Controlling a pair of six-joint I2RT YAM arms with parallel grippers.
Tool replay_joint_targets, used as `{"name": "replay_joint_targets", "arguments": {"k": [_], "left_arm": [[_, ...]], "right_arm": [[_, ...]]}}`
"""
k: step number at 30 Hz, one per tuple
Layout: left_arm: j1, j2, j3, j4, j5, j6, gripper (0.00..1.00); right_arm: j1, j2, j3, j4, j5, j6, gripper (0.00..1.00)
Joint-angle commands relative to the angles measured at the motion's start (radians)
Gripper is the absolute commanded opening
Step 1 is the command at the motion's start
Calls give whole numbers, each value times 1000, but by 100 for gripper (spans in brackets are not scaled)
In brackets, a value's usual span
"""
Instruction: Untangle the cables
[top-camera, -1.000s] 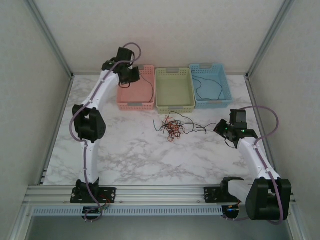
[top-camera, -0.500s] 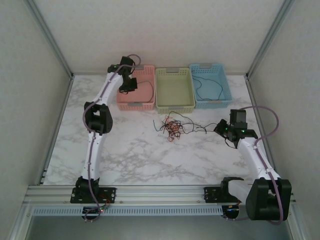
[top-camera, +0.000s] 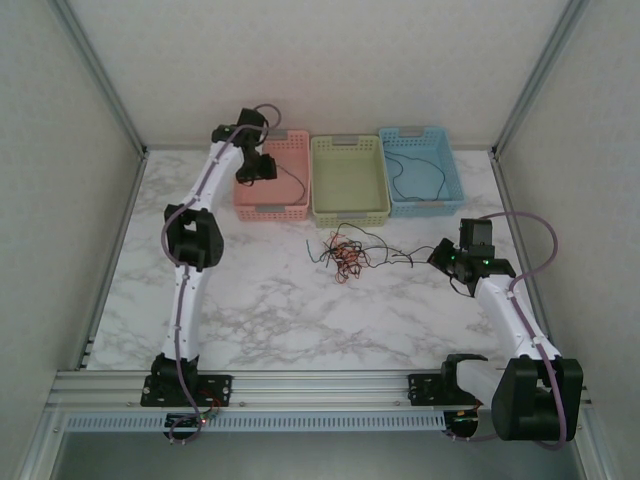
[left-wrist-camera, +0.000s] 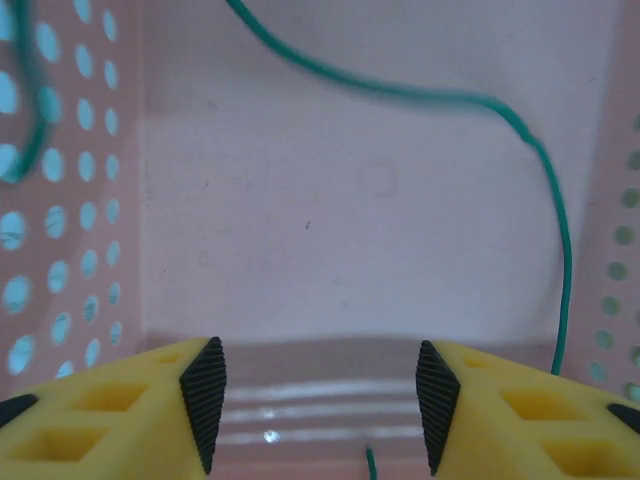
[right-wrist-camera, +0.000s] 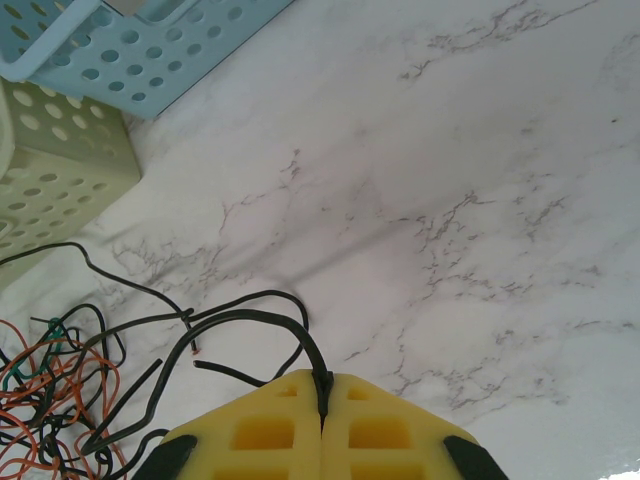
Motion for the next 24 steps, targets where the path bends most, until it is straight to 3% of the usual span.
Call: {"name": "replay_joint_targets", "arguments": {"k": [1, 5, 9, 14, 18, 21, 24], "left_arm": [[-6, -123, -11, -24, 1, 11, 59], [-6, -168, -32, -16, 5, 6, 64], [-12, -241, -118, 2, 3, 4, 63], [-50, -555, -567, 254, 87, -38, 63], [-139, -790, -949, 467, 167, -85, 63], [-250, -866, -1148, 546, 181, -58, 62], [-346, -896, -1276, 570, 126, 10, 53]], "right_arm": [[13, -15, 4, -8, -7, -10, 0], [12, -18, 4, -9, -6, -10, 0], [14, -20, 2, -9, -9, -9, 0], [23, -28, 2, -5, -15, -9, 0], [28, -28, 0, -4, -17, -10, 0], [28, -27, 2, -3, -19, -10, 0], [31, -28, 0, -2, -21, -9, 0]]}}
